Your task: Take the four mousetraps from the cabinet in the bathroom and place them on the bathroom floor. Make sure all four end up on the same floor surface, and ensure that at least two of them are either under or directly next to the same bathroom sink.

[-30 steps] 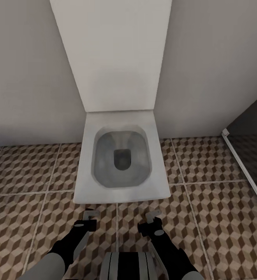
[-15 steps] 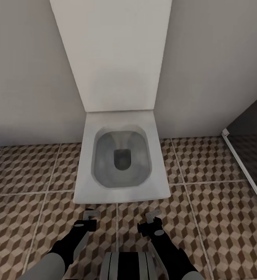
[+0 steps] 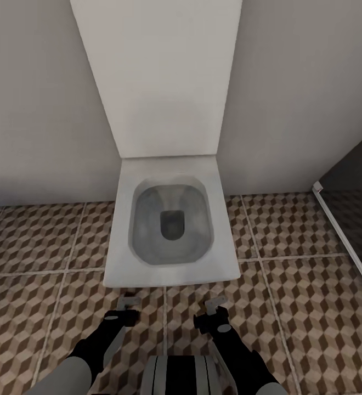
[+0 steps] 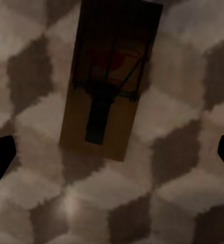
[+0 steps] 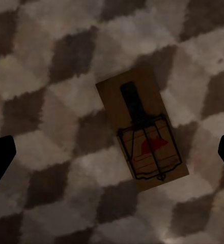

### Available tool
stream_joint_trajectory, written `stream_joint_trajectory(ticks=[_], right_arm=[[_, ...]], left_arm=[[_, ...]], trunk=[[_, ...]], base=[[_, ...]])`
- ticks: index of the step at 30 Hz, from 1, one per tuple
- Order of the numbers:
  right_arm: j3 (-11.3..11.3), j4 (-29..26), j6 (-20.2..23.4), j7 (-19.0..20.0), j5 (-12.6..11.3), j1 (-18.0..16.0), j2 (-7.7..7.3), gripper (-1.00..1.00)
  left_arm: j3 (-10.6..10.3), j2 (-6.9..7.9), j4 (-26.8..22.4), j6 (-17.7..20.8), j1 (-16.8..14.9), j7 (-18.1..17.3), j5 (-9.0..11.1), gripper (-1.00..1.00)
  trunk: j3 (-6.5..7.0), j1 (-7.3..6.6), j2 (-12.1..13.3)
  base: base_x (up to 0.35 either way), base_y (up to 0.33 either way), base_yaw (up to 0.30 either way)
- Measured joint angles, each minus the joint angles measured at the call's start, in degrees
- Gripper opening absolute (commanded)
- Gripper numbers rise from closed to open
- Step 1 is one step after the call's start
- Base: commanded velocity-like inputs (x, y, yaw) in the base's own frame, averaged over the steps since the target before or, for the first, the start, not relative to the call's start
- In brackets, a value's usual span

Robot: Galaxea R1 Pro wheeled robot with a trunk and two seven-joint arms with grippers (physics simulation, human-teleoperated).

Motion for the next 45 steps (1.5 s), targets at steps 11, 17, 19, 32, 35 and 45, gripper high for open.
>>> stream_joint_trajectory(ticks=[11,17,19,32,35,45], right_arm=[[-0.01,0.0,0.0,0.0,0.0,0.0,0.0,1.0],[0.0,-0.04,0.0,0.0,0.0,0.0,0.0,1.0],[-0.01,-0.06,0.0,0.0,0.0,0.0,0.0,1.0],[-0.03,-0.09,0.0,0.0,0.0,0.0,0.0,1.0],[0.0,-0.09,0.0,0.0,0.0,0.0,0.0,1.0],[-0.02,-0.09,0.0,0.0,0.0,0.0,0.0,1.0]], left_arm=[[0.0,0.0,0.0,0.06,0.0,0.0,0.0,1.0],[0.0,0.0,0.0,0.07,0.0,0.0,0.0,1.0],[0.0,0.0,0.0,0.08,0.0,0.0,0.0,1.0],[0.0,0.0,0.0,0.08,0.0,0.0,0.0,1.0],[0.0,0.0,0.0,0.08,0.0,0.0,0.0,1.0],[0.0,0.0,0.0,0.08,0.0,0.0,0.0,1.0]], trunk=[[0.0,0.01,0.0],[0.0,0.03,0.0],[0.0,0.03,0.0],[0.0,0.04,0.0],[0.0,0.04,0.0],[0.0,0.04,0.0]], base=[[-0.02,0.0,0.0],[-0.242,0.0,0.0],[-0.308,0.0,0.0],[-0.33,0.0,0.0],[-0.335,0.0,0.0],[-0.334,0.0,0.0]])
